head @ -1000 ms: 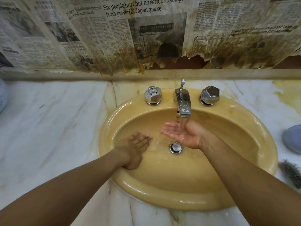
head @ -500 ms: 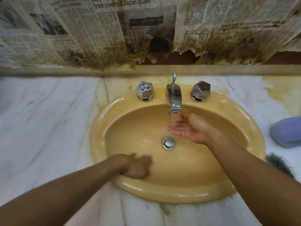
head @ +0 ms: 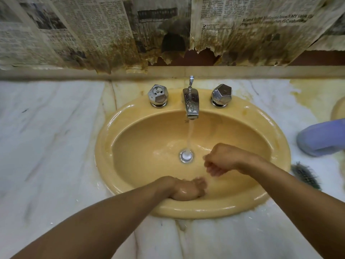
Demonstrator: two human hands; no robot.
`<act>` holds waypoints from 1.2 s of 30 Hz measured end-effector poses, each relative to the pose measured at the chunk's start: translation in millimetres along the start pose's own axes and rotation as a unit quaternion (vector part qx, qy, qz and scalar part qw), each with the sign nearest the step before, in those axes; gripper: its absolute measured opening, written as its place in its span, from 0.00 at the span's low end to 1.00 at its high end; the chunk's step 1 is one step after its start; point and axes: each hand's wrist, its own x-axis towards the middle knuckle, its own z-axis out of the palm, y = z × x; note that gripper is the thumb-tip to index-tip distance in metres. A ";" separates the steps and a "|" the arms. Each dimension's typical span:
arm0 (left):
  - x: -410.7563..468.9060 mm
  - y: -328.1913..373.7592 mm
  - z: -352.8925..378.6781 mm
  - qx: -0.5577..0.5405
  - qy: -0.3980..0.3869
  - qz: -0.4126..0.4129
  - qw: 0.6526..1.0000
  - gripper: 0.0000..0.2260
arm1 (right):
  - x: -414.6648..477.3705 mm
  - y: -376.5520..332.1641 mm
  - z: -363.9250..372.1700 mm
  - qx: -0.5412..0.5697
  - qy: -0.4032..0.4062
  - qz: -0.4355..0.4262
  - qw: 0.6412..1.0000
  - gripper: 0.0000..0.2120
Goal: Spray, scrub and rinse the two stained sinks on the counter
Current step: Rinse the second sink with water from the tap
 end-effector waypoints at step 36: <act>4.3 -65.6 6.4 0.137 0.058 -0.132 0.980 0.31 | 25.6 -36.7 3.6 0.688 -0.126 -0.026 0.714 0.19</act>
